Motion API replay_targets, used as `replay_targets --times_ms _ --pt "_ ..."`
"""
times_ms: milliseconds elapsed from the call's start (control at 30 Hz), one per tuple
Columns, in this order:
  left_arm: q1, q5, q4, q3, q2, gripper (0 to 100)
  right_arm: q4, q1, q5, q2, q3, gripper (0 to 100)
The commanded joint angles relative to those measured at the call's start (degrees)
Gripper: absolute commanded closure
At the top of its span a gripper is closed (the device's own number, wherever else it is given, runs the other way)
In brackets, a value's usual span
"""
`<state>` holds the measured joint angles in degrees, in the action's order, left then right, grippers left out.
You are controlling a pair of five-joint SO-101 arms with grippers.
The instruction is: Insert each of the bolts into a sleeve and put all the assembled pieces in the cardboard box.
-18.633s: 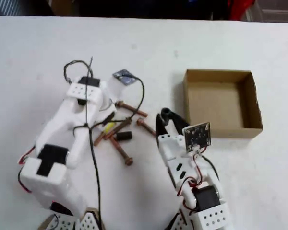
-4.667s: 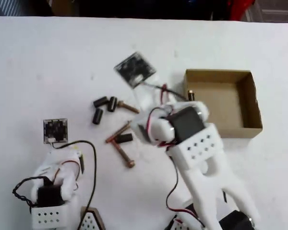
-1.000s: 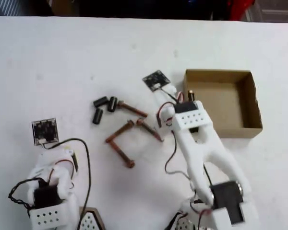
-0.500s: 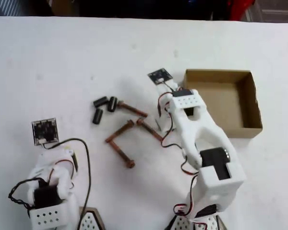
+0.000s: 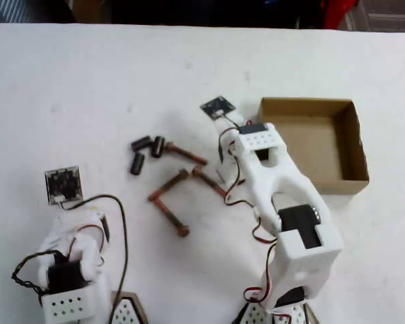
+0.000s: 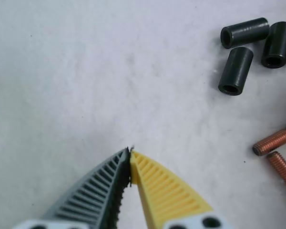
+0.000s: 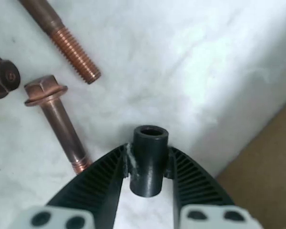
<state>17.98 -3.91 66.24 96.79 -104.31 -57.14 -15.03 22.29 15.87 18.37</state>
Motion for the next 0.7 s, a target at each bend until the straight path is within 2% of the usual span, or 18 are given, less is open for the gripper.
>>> replay_targets --times_ms 0,167,300,400,533,667 --pt "0.04 0.44 -1.76 -1.41 -0.40 98 -0.92 0.48 0.79 0.13 -2.99 88.9" --pt "0.04 0.44 -1.76 -1.41 -0.40 98 -3.56 -0.40 0.88 0.13 -2.99 89.8" --pt "0.04 0.44 -1.76 -1.41 -0.40 98 -3.74 -0.13 0.88 0.13 -2.99 98.8" --pt "0.04 0.44 -1.76 -1.41 -0.40 98 -3.74 0.04 0.88 0.13 -2.99 96.4" --pt "0.04 0.44 -1.76 -1.41 -0.40 97 -4.44 0.04 0.88 -1.10 -3.60 98.1" --pt "0.04 0.44 -1.76 -1.41 -0.40 97 -11.21 0.04 0.88 -5.41 -7.12 98.2"
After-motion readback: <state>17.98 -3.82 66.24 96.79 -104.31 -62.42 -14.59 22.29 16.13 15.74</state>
